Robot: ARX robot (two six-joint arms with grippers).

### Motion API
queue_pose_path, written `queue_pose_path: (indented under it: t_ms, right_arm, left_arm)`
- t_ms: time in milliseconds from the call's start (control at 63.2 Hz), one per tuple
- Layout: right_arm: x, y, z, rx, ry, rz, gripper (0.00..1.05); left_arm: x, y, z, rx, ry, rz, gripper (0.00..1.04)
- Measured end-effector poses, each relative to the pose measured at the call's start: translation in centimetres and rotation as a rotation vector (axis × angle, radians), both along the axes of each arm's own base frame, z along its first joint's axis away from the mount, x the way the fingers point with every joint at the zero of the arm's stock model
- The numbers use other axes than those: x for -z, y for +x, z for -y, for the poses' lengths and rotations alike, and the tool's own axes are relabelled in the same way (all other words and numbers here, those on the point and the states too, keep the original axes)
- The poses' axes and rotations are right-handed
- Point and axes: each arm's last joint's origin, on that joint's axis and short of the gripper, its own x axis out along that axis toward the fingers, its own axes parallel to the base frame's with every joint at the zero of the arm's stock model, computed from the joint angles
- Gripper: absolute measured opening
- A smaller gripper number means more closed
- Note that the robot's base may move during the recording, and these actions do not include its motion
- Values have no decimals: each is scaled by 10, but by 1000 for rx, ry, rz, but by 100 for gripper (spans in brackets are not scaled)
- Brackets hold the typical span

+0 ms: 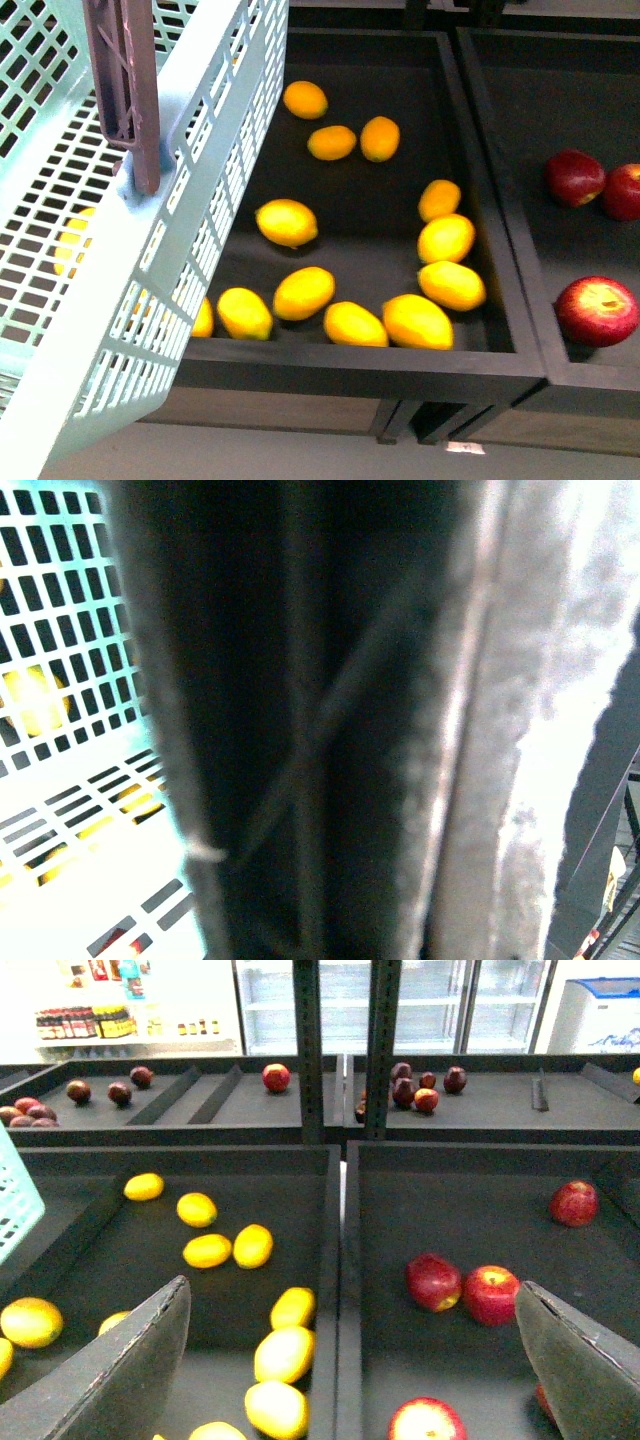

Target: Pick lemon and mango into basket

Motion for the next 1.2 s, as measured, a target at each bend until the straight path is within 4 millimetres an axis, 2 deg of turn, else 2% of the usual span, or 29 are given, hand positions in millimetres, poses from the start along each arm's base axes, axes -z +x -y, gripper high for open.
queue_pose_path:
  t_ms: [649, 760, 839, 950, 1045, 1203]
  right_arm:
    - [0, 0, 0, -10, 0, 0, 96]
    - [0, 0, 0, -6, 0, -1, 96]
    - [0, 0, 0, -6, 0, -1, 96]
    - [0, 0, 0, -6, 0, -1, 96]
    - [0, 0, 0, -5, 0, -1, 96]
    - [0, 0, 0, -5, 0, -1, 96]
  left_arm:
    - [0, 1, -4, -32, 8, 3, 15]
    - [-3, 4, -2, -50, 173, -47, 15]
    - [-2, 18, 5, 46, 370, -30, 15]
    - [9, 46, 15, 131, 491, -23, 15]
    - [12, 73, 35, 240, 484, 6, 15]
    - [4, 94, 76, 413, 428, 62, 15]
